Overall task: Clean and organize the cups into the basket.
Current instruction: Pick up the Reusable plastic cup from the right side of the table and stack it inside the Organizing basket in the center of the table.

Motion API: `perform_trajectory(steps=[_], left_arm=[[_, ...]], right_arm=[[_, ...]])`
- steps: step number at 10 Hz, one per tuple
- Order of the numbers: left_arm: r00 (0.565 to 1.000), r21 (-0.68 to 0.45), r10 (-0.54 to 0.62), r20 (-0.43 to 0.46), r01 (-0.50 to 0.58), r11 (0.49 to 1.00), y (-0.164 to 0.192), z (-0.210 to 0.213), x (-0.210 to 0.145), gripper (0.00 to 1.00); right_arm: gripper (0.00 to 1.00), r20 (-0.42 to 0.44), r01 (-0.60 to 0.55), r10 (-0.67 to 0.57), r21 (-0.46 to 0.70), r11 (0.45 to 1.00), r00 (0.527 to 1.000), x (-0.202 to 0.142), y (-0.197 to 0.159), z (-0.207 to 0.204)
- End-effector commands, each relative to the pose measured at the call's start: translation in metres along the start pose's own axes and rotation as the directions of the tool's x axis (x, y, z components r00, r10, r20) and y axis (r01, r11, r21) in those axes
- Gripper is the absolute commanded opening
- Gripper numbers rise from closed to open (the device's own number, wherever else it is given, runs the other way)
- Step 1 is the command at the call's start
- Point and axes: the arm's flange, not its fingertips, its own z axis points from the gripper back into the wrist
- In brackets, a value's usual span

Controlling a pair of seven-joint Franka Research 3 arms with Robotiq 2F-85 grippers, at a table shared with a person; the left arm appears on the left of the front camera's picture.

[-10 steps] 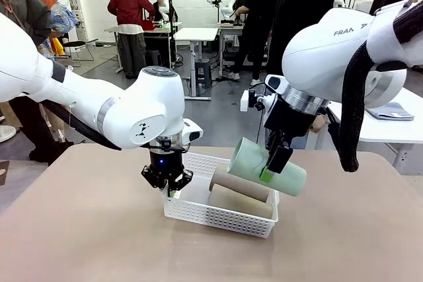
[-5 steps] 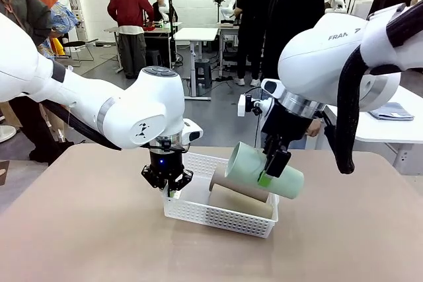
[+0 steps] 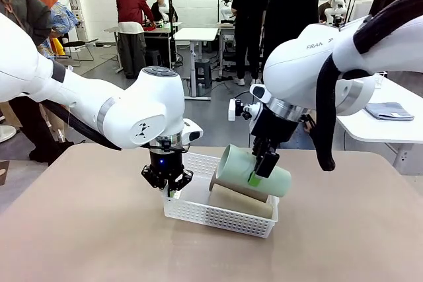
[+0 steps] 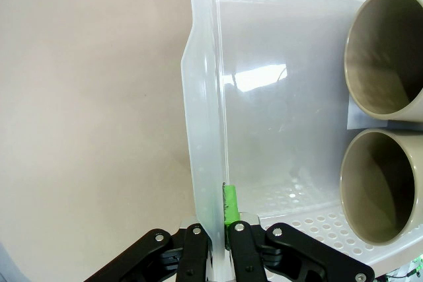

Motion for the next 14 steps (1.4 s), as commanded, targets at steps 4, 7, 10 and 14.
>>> perform_trajectory(steps=[4, 7, 10, 14], left_arm=[[1.0, -0.004, -0.007, 0.007, 0.007, 1.0, 0.001, 0.002, -0.001, 0.0], [1.0, -0.004, -0.007, 0.007, 0.007, 1.0, 0.001, 0.002, -0.001, 0.0], [1.0, -0.004, -0.007, 0.007, 0.007, 1.0, 0.001, 0.002, -0.001, 0.0], [1.0, -0.004, -0.007, 0.007, 0.007, 1.0, 0.001, 0.002, -0.001, 0.0]], right_arm=[[0.85, 0.037, -0.022, 0.022, -0.004, 1.0, 0.999, 0.013, -0.023, -0.018], [0.85, 0.025, -0.008, 0.007, 0.02, 1.0, 1.0, 0.005, -0.035, -0.033], [0.85, 0.015, -0.009, 0.008, 0.036, 0.999, 1.0, 0.003, -0.037, -0.041], [1.0, 0.023, -0.019, 0.018, 0.043, 0.999, 1.0, 0.005, -0.035, -0.038]])
